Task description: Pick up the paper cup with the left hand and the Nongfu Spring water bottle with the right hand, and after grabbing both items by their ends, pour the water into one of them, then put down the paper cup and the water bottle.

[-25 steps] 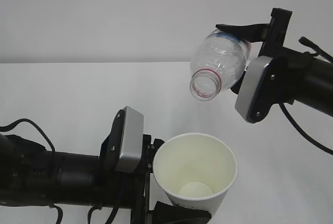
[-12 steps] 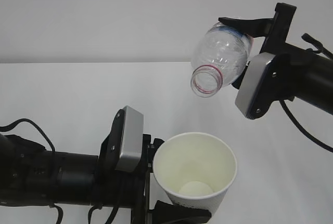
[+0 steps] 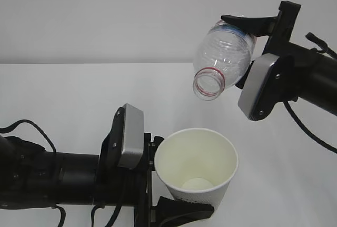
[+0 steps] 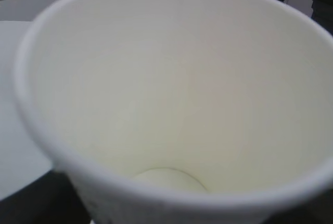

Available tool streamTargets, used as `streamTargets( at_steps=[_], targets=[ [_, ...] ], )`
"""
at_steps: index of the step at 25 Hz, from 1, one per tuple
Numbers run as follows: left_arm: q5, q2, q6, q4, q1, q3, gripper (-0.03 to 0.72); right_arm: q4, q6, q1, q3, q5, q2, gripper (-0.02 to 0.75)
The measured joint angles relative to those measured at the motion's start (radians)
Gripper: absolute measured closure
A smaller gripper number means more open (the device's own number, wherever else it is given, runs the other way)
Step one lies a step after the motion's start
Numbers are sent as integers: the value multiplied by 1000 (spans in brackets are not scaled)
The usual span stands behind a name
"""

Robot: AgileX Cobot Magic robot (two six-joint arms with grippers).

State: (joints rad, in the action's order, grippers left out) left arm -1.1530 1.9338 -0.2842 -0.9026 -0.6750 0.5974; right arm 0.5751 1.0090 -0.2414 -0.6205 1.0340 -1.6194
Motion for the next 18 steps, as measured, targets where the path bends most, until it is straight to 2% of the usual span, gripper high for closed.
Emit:
streamTargets(
  at_steps=[18],
  targets=[
    [0, 0, 0, 34, 0, 0, 109, -11, 50, 0, 0, 26, 0, 253]
  ],
)
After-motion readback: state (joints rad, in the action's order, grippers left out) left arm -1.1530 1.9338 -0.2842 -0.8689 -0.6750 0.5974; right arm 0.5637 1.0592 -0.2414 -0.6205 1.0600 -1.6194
